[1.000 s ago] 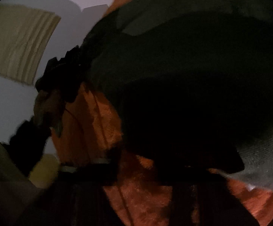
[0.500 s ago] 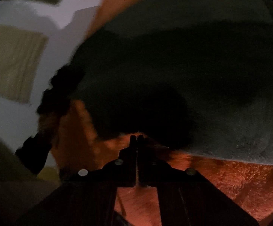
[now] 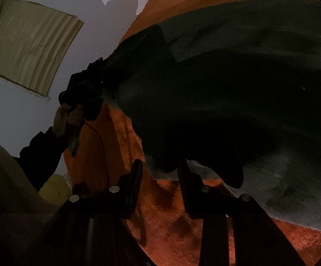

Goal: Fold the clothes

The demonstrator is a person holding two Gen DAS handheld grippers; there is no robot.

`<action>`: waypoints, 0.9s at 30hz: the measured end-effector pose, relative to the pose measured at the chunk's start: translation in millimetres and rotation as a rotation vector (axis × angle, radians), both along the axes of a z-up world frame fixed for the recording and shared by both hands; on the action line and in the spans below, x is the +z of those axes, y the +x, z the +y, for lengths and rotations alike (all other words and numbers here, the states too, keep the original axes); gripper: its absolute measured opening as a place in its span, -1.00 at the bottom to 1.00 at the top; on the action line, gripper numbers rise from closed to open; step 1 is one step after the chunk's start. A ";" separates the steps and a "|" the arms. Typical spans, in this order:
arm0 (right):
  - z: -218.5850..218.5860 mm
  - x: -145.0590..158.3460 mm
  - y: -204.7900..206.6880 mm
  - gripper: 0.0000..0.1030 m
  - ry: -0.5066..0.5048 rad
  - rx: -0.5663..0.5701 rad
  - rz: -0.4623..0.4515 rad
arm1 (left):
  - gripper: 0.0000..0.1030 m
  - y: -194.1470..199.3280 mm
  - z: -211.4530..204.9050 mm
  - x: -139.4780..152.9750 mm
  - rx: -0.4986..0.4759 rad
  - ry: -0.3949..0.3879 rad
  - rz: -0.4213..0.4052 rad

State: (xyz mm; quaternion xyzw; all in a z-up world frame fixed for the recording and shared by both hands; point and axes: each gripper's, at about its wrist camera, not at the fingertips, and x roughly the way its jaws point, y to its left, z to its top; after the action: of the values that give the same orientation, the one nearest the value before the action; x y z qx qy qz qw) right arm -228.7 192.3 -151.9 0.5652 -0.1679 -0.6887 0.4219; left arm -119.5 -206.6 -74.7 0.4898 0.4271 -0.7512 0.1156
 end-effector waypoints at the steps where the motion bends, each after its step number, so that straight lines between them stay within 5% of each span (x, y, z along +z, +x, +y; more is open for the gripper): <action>1: -1.4 2.0 0.8 -0.40 0.002 -0.001 0.005 | -0.37 3.1 5.1 10.6 0.011 -0.023 0.030; 4: 1.2 6.5 4.2 -0.40 0.005 -0.016 0.020 | -0.39 19.2 23.4 60.9 -0.078 -0.176 0.217; 6: 10.0 4.7 6.1 -0.40 0.004 -0.035 0.017 | -0.40 13.3 17.5 46.7 -0.150 -0.213 0.196; 9: 21.3 -3.9 5.8 -0.40 0.014 -0.074 -0.020 | -0.40 16.6 -19.5 -14.8 -0.167 -0.055 0.102; 15: 13.1 12.0 7.9 -0.40 0.022 -0.022 0.070 | -0.39 10.2 -23.8 -1.6 -0.173 -0.030 0.135; 18: -8.3 20.3 17.0 -0.36 0.109 0.089 0.188 | -0.34 9.2 -29.2 -3.3 -0.125 0.041 0.091; 21: -33.7 27.1 42.9 0.07 0.226 0.237 0.398 | -0.23 22.1 -21.1 0.8 -0.048 0.064 0.064; 24: -55.9 29.9 82.5 0.07 0.376 0.393 0.707 | -0.16 46.2 0.0 12.2 -0.028 0.035 0.048; 27: -75.6 18.1 118.2 0.05 0.549 0.541 0.994 | -0.16 54.3 35.0 4.6 -0.120 0.064 0.001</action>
State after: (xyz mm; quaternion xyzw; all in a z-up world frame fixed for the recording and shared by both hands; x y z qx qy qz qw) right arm -110.4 116.8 -133.8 0.2877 0.3803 -0.7561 0.4482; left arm -65.2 -171.5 -70.2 0.5174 0.4207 -0.7432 0.0544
